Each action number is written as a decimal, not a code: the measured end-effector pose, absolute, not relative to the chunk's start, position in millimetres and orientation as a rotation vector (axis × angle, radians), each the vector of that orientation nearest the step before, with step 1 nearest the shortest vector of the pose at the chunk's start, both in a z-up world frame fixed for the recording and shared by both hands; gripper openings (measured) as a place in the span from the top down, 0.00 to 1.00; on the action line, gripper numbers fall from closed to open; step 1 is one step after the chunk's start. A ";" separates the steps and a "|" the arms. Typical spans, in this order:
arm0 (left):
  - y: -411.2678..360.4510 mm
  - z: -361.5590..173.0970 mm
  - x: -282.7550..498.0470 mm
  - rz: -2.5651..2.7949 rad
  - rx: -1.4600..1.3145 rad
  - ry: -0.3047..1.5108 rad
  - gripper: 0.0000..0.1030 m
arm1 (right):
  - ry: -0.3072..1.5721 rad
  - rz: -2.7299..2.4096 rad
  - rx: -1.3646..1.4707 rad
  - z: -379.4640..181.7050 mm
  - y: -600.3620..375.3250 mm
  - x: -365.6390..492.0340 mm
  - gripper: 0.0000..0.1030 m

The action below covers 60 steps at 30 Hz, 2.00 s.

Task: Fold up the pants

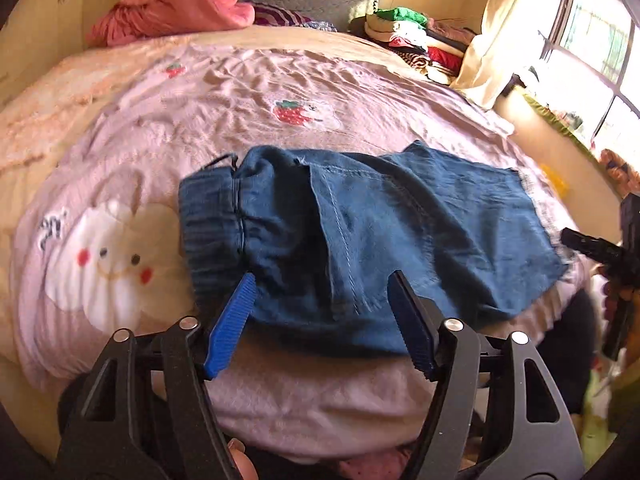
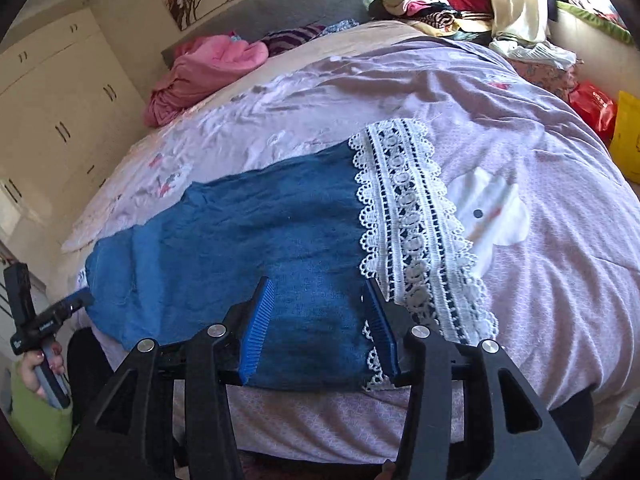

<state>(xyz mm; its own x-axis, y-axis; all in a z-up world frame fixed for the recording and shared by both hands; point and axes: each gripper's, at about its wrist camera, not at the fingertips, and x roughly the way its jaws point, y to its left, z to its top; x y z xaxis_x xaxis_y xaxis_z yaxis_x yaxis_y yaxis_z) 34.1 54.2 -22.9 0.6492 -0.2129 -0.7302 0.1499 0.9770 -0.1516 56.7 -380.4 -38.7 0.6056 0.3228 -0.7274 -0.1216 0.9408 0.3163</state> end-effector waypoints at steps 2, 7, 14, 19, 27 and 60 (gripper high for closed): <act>51.9 -29.1 36.9 -0.136 0.018 0.837 0.59 | 0.924 0.223 0.202 -49.5 -380.1 59.5 0.56; 73.9 -36.0 39.5 -0.064 0.024 0.858 0.37 | 0.926 0.202 0.171 -61.5 -393.0 54.2 0.56; 105.3 -29.9 35.5 -0.065 -0.125 0.849 0.30 | 0.914 0.214 0.158 -63.8 -389.8 51.7 0.50; 77.7 15.2 34.5 -0.132 -0.066 0.749 0.30 | 0.835 0.281 0.214 -31.2 -391.6 54.7 0.43; -30.2 40.6 111.7 -0.400 0.056 0.748 0.30 | 0.791 0.251 0.245 -4.7 -419.3 118.9 0.38; -90.0 -51.8 228.5 -0.558 -0.064 1.061 0.86 | 0.726 0.430 0.152 -28.5 -429.9 155.3 0.77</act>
